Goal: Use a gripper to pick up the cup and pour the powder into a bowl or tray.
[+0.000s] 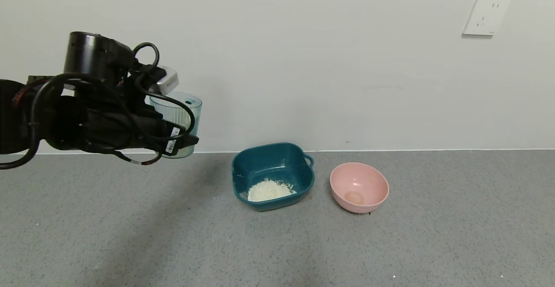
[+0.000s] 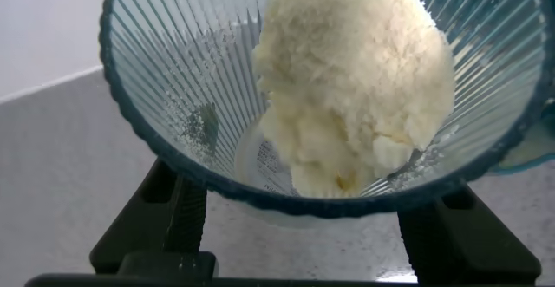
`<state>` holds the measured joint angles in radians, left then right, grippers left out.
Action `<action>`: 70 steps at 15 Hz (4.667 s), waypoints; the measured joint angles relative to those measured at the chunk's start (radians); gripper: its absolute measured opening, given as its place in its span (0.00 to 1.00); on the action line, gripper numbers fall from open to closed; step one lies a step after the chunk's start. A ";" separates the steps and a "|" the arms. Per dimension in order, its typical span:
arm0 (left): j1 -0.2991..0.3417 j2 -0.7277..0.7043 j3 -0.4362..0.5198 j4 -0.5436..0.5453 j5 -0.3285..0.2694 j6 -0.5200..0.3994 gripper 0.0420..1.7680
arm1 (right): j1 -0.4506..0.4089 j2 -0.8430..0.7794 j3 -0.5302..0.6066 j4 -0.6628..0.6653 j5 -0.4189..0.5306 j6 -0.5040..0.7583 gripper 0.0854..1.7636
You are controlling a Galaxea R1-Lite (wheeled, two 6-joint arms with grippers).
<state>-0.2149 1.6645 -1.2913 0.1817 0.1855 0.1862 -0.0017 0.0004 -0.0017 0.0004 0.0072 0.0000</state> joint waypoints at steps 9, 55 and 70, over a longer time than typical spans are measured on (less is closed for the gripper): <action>0.093 -0.021 0.308 -0.445 -0.054 -0.117 0.70 | 0.000 0.000 0.000 0.000 0.000 0.000 0.97; 0.089 0.335 0.608 -0.835 -0.116 -0.161 0.78 | 0.000 0.000 0.000 0.000 0.000 0.000 0.97; 0.084 0.267 0.649 -0.830 -0.112 -0.157 0.94 | 0.000 0.000 0.000 0.000 0.000 0.000 0.97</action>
<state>-0.1306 1.9315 -0.6428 -0.6483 0.0734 0.0291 -0.0017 0.0004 -0.0017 0.0000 0.0072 0.0000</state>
